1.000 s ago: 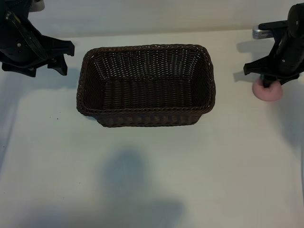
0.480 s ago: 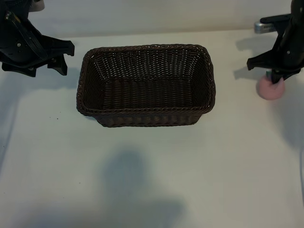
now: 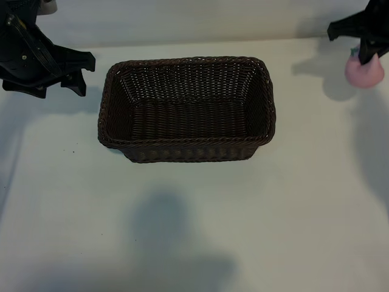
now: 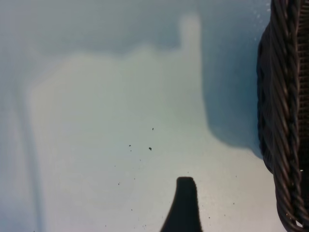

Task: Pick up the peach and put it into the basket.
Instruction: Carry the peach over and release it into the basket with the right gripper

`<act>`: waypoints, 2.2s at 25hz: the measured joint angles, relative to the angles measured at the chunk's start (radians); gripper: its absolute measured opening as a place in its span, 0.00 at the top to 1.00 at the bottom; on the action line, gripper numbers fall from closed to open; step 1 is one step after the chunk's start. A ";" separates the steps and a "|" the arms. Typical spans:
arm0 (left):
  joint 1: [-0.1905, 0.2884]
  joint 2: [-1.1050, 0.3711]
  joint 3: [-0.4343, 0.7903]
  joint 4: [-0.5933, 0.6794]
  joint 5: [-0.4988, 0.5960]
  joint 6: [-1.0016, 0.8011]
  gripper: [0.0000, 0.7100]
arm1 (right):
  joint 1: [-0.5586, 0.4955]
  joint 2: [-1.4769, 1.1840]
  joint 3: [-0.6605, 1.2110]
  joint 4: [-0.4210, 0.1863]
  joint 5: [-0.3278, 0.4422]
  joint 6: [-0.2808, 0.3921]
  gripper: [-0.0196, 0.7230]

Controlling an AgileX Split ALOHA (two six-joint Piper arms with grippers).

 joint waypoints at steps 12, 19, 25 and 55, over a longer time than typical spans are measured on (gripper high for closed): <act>0.000 0.000 0.000 0.000 0.000 0.000 0.16 | 0.218 -0.071 -0.014 0.036 0.031 -0.005 0.92; 0.000 0.000 0.000 0.000 0.000 0.000 0.16 | 0.412 -0.071 -0.023 0.079 -0.041 0.005 0.92; 0.000 0.000 0.000 0.000 0.000 0.000 0.16 | 0.478 -0.058 -0.024 0.081 -0.155 0.007 0.92; 0.000 0.000 0.000 0.000 0.000 0.000 0.16 | 0.480 0.189 -0.085 0.077 -0.209 0.008 0.17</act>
